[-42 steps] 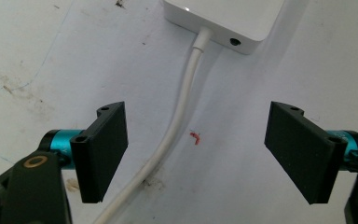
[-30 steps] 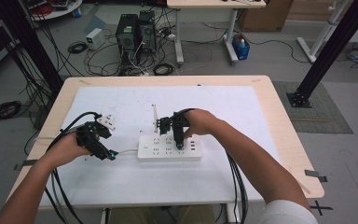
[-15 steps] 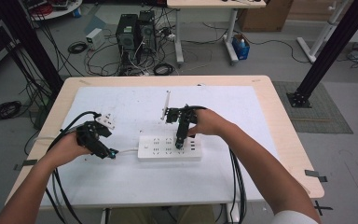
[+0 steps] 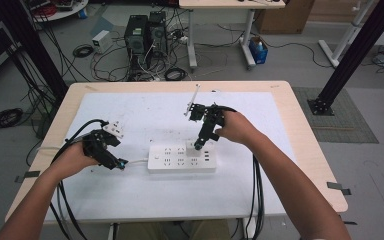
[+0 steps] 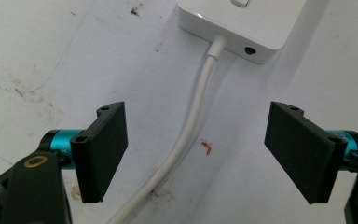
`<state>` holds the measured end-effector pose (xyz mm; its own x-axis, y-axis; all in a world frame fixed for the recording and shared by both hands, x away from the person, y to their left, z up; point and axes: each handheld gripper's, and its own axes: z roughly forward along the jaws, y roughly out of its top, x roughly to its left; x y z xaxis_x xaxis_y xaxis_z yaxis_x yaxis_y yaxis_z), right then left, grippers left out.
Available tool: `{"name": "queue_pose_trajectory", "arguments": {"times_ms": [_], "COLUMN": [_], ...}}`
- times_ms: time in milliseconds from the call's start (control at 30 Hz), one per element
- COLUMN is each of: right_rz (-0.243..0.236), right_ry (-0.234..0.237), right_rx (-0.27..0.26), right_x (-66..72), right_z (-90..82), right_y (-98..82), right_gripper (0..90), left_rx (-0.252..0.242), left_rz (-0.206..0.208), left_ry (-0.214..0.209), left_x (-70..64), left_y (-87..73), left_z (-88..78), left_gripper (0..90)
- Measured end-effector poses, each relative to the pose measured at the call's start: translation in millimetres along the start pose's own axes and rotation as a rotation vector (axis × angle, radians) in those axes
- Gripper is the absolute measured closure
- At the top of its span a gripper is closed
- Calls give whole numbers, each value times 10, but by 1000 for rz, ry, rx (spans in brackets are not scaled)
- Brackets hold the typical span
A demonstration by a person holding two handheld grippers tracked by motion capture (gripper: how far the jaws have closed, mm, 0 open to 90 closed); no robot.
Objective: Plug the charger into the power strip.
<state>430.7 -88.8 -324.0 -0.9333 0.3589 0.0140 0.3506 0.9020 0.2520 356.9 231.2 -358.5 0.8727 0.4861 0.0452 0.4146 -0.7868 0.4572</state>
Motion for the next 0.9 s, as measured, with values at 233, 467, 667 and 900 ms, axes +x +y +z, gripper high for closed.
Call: {"name": "queue_pose_trajectory", "arguments": {"times_ms": [233, 467, 667, 900], "right_rz": [87, 151, 211, 258], "right_ry": [-6, -57, -93, -125], "right_rx": [-24, -102, -126, -128], "right_x": [-104, -73, -21, 43], "right_z": [-201, -414, -545, -622], "right_y": [-232, -556, -853, -1099], "right_gripper": [9, 9, 9, 9], "left_rx": [3, -6, -29, -30], "left_rz": [6, -11, -49, -66], "left_ry": [1, 29, 57, 84], "left_x": [-14, 6, 49, 25], "left_y": [10, 9, -8, -12], "left_z": [-2, -13, -78, -123], "left_gripper": [214, 214, 214, 215]}}
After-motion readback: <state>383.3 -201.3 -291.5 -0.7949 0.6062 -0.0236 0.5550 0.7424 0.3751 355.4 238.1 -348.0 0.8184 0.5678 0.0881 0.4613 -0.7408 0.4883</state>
